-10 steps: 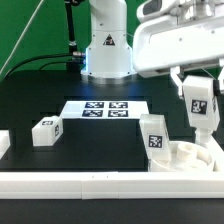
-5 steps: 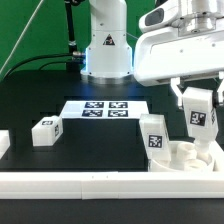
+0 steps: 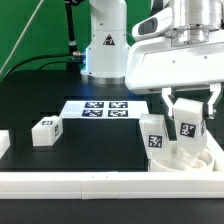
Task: Assemble stool
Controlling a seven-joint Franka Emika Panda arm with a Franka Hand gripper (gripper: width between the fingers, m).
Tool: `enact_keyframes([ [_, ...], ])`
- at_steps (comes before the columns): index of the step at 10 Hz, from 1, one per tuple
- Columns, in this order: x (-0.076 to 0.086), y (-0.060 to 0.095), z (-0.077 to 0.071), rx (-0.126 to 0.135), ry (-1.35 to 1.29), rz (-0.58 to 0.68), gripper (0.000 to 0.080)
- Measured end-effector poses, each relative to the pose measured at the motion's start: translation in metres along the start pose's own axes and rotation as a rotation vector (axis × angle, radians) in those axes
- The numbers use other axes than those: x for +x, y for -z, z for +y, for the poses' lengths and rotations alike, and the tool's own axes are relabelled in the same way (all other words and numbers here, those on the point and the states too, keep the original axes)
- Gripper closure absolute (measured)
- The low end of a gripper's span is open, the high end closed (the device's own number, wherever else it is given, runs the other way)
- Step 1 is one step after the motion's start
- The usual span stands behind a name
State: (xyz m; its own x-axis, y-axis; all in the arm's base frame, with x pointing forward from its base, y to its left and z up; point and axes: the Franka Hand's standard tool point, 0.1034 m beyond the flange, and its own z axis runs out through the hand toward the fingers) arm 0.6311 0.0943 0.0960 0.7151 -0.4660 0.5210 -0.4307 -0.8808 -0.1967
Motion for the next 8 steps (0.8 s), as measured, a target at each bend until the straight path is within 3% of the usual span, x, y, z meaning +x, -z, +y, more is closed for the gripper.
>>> enact_keyframes([
  [4,-0.006,-0.005,-0.008,0.019,0.006,0.034,0.0475],
  [8,-0.02,-0.012,-0.004,0.013,0.03,0.031,0.0475],
])
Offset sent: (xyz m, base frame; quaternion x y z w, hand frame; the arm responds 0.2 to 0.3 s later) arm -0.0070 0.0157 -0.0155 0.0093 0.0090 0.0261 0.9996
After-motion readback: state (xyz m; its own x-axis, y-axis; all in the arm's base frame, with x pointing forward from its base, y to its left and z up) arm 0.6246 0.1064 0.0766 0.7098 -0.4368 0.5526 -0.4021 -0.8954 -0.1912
